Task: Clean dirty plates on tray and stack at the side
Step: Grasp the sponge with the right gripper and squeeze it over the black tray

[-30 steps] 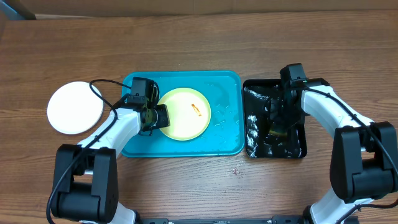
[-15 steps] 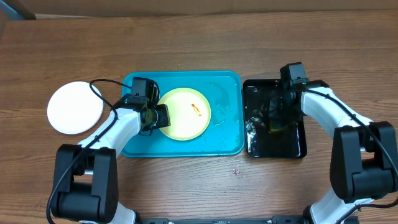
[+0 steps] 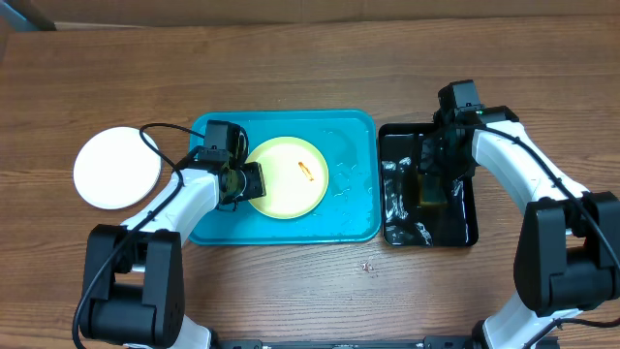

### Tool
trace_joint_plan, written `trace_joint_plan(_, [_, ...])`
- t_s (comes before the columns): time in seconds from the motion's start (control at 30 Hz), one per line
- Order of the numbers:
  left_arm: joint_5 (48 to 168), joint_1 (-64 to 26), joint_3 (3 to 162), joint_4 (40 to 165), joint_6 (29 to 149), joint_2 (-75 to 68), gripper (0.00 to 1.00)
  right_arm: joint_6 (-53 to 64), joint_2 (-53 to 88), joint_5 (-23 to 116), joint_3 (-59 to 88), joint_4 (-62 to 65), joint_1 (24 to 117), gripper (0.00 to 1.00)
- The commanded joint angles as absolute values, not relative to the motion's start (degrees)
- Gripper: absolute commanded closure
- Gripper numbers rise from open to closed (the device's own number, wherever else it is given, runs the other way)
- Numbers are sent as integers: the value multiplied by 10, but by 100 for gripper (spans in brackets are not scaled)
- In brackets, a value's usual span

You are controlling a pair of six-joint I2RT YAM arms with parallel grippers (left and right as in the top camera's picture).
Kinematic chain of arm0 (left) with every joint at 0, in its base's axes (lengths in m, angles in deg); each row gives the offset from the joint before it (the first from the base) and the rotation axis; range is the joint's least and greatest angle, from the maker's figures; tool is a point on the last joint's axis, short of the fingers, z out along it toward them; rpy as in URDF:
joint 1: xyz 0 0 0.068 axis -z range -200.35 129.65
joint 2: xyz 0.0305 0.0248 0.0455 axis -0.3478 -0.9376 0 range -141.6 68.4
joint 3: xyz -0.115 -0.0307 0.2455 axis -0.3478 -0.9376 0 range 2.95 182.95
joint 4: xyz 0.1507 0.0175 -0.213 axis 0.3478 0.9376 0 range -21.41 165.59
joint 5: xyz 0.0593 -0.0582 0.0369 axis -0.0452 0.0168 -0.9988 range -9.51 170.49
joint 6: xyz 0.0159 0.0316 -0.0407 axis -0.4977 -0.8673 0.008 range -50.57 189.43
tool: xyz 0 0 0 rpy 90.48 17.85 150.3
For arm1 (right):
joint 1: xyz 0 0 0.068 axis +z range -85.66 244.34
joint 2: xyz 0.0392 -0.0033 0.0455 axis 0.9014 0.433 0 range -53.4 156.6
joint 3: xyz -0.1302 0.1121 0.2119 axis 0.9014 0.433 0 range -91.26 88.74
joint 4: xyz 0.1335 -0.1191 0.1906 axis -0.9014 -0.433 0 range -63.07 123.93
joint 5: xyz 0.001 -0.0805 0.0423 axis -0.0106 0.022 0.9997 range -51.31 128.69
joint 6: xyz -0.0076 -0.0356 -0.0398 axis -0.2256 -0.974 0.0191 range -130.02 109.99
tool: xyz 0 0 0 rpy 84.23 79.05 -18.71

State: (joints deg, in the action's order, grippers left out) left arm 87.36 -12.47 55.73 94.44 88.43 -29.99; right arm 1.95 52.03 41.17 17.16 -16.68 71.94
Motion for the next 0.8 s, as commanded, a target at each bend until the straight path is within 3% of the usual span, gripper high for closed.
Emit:
trace_joint_plan(0.0, [874,-121,563,944,874,-309,47,20,522,398,194,-160,721,46])
trace_joint_plan(0.3, [845,-121,563,942,872,-309,43,20,522,406,281,-52,721,45])
trace_joint_plan(0.37, [845,-121,563,943,872,-309,42,19,522,430,284,-49,721,54])
trace_joint_plan(0.43, [845,-121,563,945,872,-309,42,19,520,440,267,-66,721,89])
trace_joint_plan(0.47, [845,-121,563,947,872,-309,42,19,519,441,252,-80,721,96])
trace_joint_plan(0.67, [845,-121,563,947,872,-309,41,19,517,441,141,-187,721,96])
trace_joint_plan(0.7, [845,-121,563,945,872,-309,43,19,517,439,125,-212,722,96])
trace_joint_plan(0.73, [845,-121,563,945,872,-309,52,19,517,437,121,-223,722,96])
trace_joint_plan(0.77, [845,-121,563,943,872,-309,71,19,517,433,121,-231,723,96])
